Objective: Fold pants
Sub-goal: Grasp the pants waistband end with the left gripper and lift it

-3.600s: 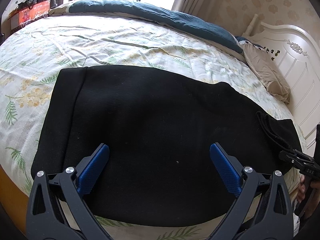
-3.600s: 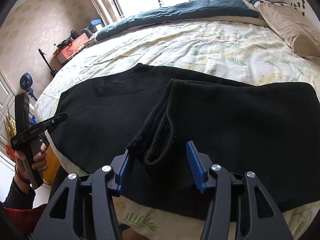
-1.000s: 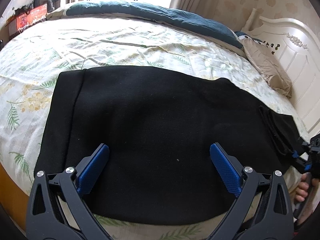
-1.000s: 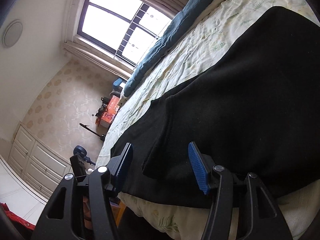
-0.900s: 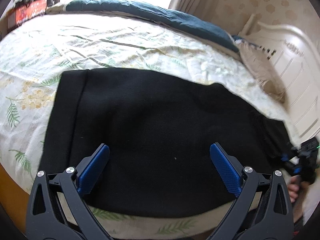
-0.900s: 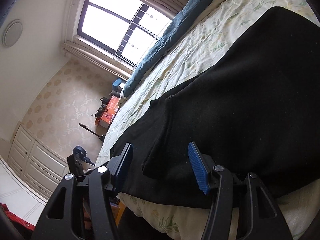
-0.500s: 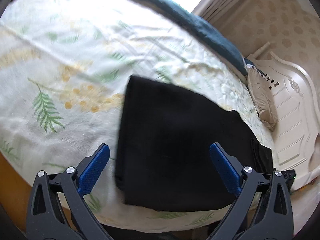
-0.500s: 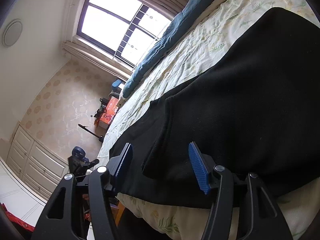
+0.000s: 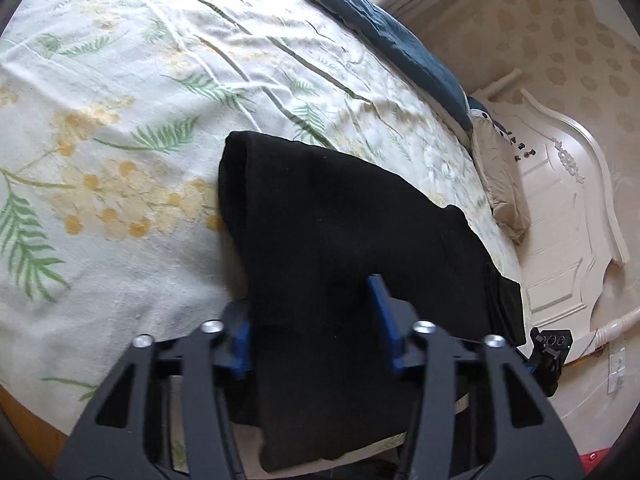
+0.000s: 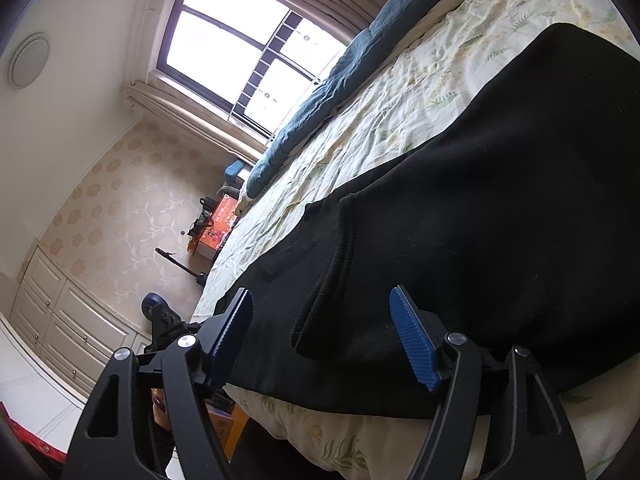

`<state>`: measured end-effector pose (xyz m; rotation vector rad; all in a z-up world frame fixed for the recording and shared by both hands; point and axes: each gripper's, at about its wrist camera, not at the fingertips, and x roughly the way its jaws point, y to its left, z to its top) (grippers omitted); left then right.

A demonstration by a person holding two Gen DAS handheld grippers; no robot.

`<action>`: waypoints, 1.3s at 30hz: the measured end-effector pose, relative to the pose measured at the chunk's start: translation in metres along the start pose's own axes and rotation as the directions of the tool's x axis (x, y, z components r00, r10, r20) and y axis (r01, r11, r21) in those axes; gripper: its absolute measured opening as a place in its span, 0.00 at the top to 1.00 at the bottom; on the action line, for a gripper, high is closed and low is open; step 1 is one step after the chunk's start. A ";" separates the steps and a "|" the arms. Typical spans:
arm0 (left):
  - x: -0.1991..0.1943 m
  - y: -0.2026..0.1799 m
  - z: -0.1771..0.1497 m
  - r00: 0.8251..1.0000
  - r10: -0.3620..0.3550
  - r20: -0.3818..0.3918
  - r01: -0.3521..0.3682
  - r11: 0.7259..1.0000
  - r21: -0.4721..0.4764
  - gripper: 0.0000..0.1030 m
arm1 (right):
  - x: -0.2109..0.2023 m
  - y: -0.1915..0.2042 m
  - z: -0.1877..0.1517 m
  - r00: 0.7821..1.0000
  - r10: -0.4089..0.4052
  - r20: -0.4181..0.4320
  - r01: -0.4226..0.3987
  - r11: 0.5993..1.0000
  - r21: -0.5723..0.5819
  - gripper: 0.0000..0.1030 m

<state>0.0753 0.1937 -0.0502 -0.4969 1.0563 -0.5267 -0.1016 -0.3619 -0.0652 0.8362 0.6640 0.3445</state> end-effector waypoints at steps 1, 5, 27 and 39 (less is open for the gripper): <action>0.002 0.001 0.001 1.000 -0.021 -0.011 0.021 1.000 -0.013 0.72 | 0.000 0.000 0.000 1.000 0.000 0.001 0.000 1.000 -0.001 0.30; 0.001 0.000 0.003 0.995 -0.102 -0.019 0.100 0.992 -0.075 0.83 | 0.000 0.000 0.001 1.000 0.000 0.003 0.000 1.000 -0.002 0.30; 0.001 -0.220 0.002 0.955 -0.289 -0.064 0.296 0.925 0.237 0.88 | -0.003 0.015 -0.005 1.000 -0.011 0.010 0.012 0.998 -0.064 0.19; 0.050 -0.287 -0.019 0.961 -0.222 -0.164 0.266 0.905 0.331 0.88 | 0.006 0.024 -0.024 0.987 0.143 -0.079 -0.146 0.989 -0.035 0.18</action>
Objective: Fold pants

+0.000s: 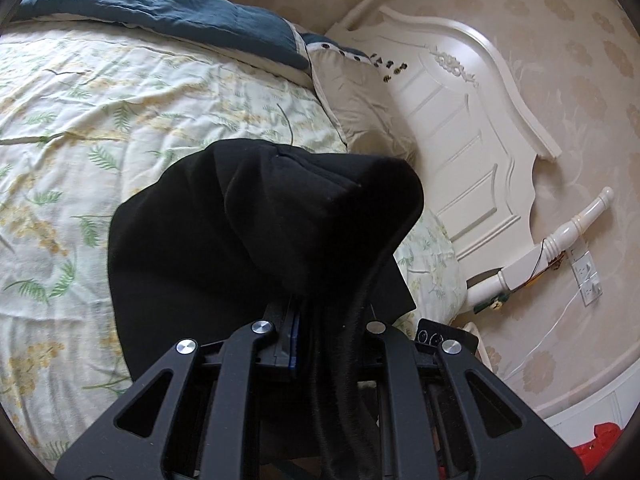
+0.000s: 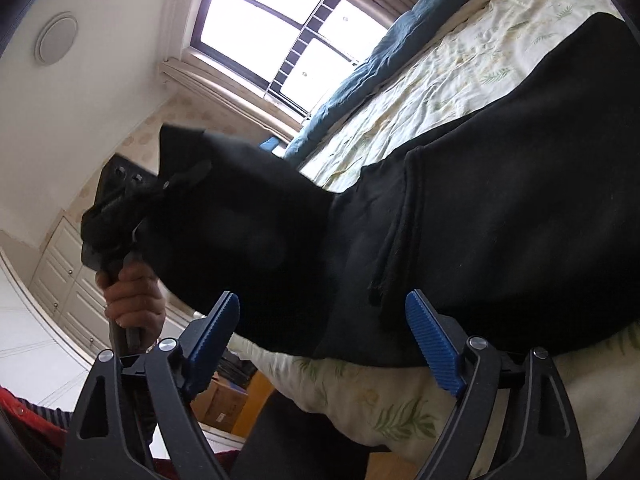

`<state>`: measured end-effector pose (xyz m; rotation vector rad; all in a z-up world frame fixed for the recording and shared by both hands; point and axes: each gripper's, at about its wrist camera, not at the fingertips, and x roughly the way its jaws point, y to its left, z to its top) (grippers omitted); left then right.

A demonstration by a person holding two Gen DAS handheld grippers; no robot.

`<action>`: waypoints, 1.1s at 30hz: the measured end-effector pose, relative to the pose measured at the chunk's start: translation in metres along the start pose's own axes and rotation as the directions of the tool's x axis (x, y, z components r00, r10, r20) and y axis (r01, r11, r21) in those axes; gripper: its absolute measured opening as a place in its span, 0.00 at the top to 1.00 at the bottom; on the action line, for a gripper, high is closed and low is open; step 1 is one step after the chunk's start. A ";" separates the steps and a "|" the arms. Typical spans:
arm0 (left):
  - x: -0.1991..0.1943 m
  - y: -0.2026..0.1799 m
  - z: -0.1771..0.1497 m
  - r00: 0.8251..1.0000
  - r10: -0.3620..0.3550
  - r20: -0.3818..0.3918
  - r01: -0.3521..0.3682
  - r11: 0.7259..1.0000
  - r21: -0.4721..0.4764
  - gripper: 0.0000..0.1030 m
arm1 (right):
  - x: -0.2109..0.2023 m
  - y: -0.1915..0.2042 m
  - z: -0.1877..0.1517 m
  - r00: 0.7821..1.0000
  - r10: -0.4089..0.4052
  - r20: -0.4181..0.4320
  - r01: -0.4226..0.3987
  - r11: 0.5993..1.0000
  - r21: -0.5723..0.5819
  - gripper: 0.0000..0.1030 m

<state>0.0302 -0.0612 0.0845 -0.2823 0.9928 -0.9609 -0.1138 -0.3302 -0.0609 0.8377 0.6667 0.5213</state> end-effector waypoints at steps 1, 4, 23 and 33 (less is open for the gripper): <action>0.003 -0.004 0.001 1.000 0.003 -0.004 -0.003 1.000 0.004 0.88 | -0.001 -0.002 -0.001 1.000 0.013 -0.002 -0.013 1.000 0.014 0.18; 0.017 -0.021 0.005 1.000 0.024 -0.017 -0.023 0.999 0.043 0.88 | -0.011 -0.005 -0.008 1.000 0.020 0.003 -0.021 0.999 0.049 0.18; 0.195 -0.102 -0.037 0.959 0.219 -0.178 -0.173 0.954 0.246 0.88 | -0.087 -0.020 -0.046 0.993 -0.075 0.091 0.060 0.986 0.157 0.18; 0.225 -0.120 -0.049 0.931 0.338 -0.138 -0.274 0.897 0.345 0.88 | -0.103 -0.040 -0.054 0.990 -0.088 0.114 0.057 0.966 0.251 0.18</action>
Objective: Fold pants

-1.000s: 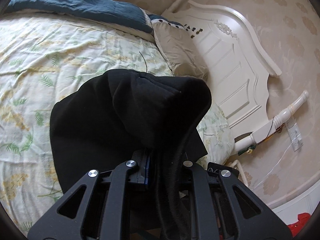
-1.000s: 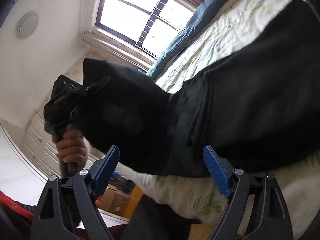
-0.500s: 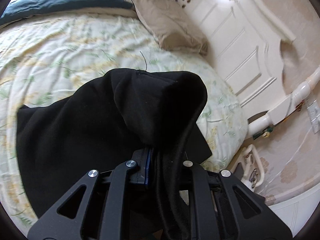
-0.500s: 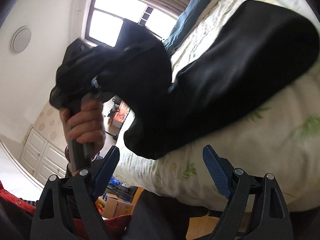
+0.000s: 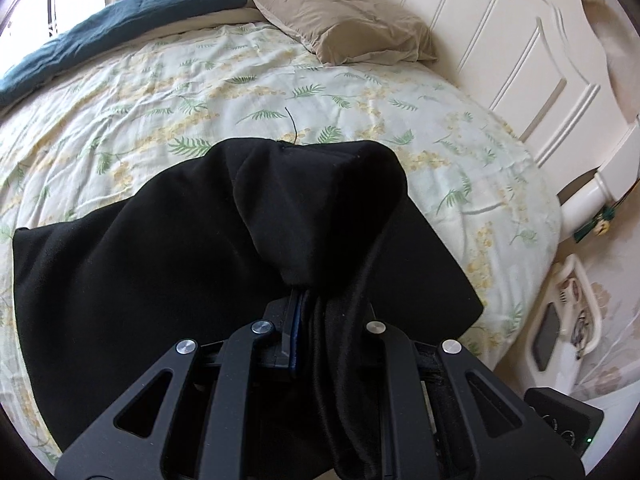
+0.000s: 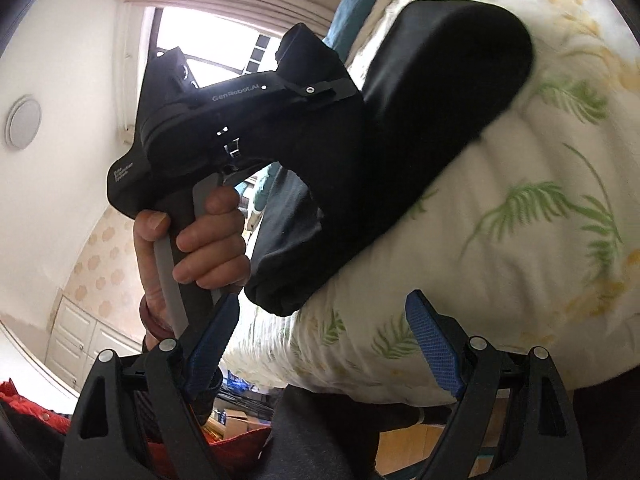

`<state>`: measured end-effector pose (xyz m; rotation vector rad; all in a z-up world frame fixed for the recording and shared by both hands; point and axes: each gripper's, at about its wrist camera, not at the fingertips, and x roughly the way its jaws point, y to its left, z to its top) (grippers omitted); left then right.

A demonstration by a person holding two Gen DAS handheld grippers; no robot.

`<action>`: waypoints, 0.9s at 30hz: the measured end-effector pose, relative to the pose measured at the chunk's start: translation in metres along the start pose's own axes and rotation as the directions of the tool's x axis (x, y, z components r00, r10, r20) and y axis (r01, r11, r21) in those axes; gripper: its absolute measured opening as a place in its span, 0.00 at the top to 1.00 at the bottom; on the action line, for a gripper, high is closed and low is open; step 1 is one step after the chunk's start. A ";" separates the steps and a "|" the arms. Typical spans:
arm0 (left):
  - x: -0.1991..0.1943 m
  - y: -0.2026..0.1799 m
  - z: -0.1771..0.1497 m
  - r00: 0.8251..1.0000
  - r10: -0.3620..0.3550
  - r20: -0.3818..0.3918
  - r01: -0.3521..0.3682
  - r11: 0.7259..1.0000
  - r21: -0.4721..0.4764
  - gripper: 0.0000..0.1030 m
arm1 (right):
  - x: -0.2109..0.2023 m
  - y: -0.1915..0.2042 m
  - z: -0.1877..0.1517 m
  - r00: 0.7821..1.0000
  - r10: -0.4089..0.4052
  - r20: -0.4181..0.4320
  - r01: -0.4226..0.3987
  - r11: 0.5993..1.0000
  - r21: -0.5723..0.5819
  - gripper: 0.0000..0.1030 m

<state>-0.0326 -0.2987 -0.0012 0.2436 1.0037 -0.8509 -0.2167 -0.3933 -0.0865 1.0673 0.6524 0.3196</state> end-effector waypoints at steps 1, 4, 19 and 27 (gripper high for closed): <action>0.002 -0.002 0.000 1.000 0.014 0.001 -0.014 1.000 0.008 0.88 | 0.000 0.001 0.000 1.000 -0.003 0.001 0.003 1.000 0.003 0.18; 0.006 -0.009 -0.003 0.998 0.060 0.011 -0.061 0.997 0.043 0.88 | -0.002 -0.001 0.000 1.000 -0.011 0.007 0.011 1.000 0.013 0.18; 0.006 -0.036 -0.017 0.988 0.107 0.110 -0.123 0.981 0.148 0.50 | 0.005 -0.003 -0.015 0.999 -0.049 0.024 0.047 0.997 0.055 0.18; -0.029 -0.049 -0.039 0.966 0.052 0.254 -0.102 0.977 0.188 0.22 | 0.003 -0.008 -0.015 0.997 -0.074 0.035 0.071 0.993 0.097 0.18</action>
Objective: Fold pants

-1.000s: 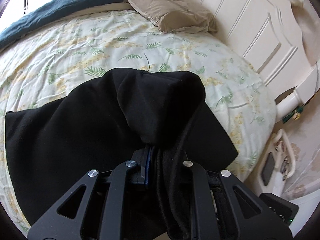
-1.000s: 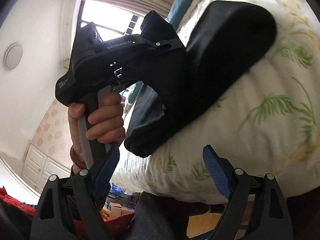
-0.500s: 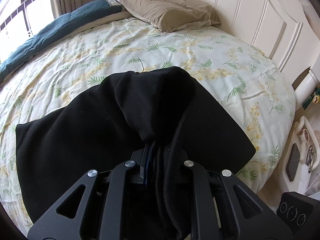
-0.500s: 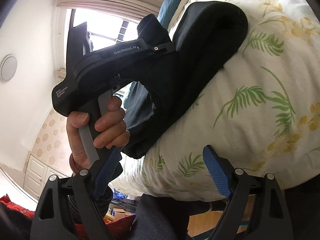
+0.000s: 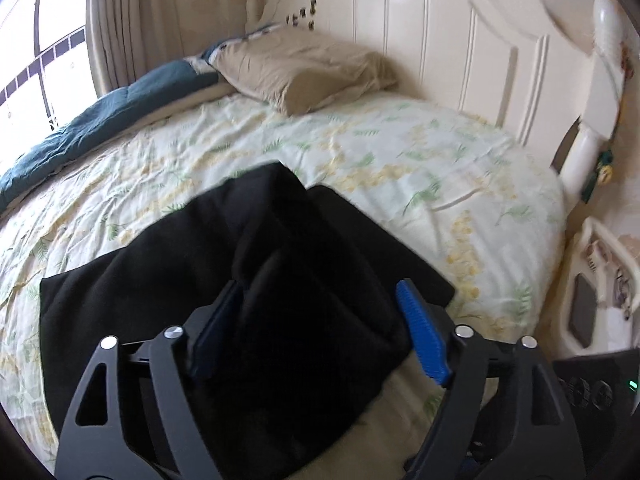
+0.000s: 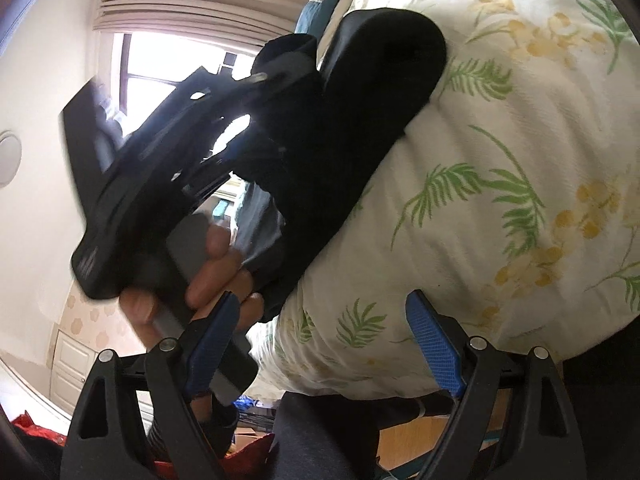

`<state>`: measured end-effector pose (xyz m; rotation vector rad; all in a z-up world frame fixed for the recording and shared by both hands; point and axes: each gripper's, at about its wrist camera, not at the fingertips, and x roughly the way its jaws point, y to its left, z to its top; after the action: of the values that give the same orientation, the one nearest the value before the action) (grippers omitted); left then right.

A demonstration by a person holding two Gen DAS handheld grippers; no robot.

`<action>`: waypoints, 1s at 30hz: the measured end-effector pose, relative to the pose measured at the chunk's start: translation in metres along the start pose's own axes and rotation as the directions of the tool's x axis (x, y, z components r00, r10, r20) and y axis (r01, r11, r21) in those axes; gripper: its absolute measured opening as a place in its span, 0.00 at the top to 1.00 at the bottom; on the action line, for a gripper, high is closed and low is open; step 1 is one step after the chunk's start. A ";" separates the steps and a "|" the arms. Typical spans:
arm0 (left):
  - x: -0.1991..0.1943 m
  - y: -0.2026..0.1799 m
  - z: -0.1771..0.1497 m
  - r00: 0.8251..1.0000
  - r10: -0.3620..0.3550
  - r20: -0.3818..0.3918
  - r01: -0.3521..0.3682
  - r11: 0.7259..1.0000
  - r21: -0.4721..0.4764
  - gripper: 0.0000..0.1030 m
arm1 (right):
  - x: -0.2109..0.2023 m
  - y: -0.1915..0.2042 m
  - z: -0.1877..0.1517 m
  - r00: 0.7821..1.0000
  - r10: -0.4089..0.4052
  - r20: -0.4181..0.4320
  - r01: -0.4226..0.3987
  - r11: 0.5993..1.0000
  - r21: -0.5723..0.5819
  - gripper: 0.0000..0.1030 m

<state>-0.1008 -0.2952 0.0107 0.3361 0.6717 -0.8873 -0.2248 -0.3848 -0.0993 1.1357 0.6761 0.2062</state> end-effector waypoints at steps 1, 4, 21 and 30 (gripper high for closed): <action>-0.008 0.005 0.000 1.000 -0.008 0.013 0.008 1.000 -0.018 0.19 | -0.002 0.001 0.001 1.000 -0.008 0.002 0.008 1.000 -0.001 0.18; -0.043 0.036 -0.003 0.997 -0.023 0.072 0.031 0.992 -0.121 0.12 | -0.015 0.013 0.009 0.999 -0.019 0.032 0.020 1.000 -0.018 0.18; -0.096 0.220 -0.123 0.993 0.119 -0.007 -0.104 0.837 -0.536 0.11 | 0.031 0.053 0.145 0.976 -0.217 0.031 0.217 0.937 -0.274 0.18; -0.085 0.225 -0.140 0.998 0.062 -0.012 -0.058 0.808 -0.586 0.11 | 0.062 0.059 0.152 0.941 -0.330 -0.072 0.287 0.894 -0.345 0.82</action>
<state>-0.0142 -0.0348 -0.0375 -0.2058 0.8870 -0.5778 -0.0752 -0.4458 -0.0335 0.6843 0.8916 0.1147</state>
